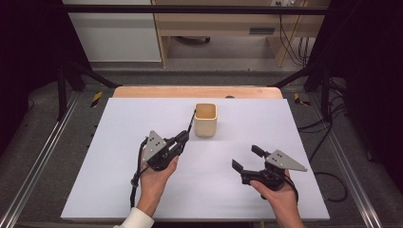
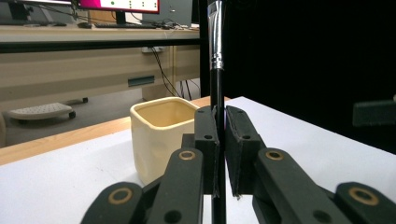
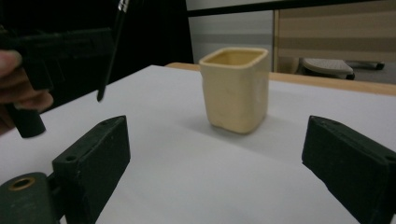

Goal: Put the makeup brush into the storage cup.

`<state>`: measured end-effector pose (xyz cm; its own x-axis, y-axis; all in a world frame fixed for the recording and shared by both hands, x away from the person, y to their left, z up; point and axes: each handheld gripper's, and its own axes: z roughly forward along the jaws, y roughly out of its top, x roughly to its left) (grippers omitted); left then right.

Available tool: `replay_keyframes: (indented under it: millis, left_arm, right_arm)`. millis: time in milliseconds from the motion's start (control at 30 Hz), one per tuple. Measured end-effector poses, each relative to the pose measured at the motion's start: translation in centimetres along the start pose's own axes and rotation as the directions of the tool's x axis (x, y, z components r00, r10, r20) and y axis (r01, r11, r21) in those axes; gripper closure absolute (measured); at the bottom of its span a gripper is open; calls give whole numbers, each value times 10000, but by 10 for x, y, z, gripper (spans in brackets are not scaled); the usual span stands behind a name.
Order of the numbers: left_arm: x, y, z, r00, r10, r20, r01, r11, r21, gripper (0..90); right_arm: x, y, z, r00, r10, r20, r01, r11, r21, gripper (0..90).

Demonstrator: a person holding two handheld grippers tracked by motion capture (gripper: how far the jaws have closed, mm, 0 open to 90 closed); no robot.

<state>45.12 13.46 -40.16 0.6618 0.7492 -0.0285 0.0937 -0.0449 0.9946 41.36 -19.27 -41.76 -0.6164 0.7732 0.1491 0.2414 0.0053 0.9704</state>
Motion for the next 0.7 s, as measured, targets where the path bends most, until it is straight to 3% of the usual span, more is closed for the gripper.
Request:
replay_keyframes:
  millis: [167,300,500,700]
  left_arm:
    - [1,-2,-1,10000,17,-45,-18,10000,-91,838]
    - [2,-4,-2,10000,-62,-54,61,9999,-152,838]
    - [3,-4,-1,10000,24,-44,-24,9999,-145,838]
    - [1,-5,0,10000,51,-4,-51,9999,-137,838]
  right_arm:
    - [19,31,27,9970,14,-778,-32,9997,-234,146]
    - [32,46,48,9946,-68,-1035,43,9997,-249,174]
    - [39,51,69,9929,125,-1186,-156,9996,-250,204]
    - [40,51,79,9913,399,-1258,-434,9987,-255,231]
